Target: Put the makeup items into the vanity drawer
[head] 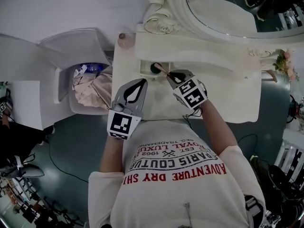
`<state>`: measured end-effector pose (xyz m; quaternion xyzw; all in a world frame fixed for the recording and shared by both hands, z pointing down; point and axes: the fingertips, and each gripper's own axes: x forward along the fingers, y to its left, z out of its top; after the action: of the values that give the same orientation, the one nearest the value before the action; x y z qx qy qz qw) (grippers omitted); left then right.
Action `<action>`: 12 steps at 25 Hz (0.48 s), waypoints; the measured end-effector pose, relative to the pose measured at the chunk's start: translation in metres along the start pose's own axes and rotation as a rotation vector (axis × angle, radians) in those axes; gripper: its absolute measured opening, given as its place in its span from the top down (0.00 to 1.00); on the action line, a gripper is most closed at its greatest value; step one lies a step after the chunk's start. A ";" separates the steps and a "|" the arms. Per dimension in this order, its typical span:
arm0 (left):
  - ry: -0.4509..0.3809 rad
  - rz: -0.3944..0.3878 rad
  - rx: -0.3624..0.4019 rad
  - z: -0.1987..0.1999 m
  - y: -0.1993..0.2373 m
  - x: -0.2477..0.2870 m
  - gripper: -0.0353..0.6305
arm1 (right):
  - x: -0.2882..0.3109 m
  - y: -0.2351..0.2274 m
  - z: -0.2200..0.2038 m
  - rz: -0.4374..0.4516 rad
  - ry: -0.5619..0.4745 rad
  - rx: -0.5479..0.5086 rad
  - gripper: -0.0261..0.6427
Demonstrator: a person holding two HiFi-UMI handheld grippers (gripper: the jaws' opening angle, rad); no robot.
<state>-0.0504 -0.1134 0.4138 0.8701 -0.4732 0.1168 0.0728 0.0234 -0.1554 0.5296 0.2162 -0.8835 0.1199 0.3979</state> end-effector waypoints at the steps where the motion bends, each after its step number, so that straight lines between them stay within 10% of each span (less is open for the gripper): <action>1: -0.012 0.000 0.003 0.001 0.006 -0.004 0.93 | 0.006 0.004 0.005 0.007 0.004 -0.009 0.89; 12: -0.005 0.049 -0.042 -0.013 0.053 -0.036 0.93 | 0.060 0.014 0.026 0.002 0.083 -0.023 0.89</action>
<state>-0.1154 -0.1096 0.4169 0.8568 -0.4969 0.1064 0.0869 -0.0357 -0.1705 0.5577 0.2058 -0.8678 0.1189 0.4364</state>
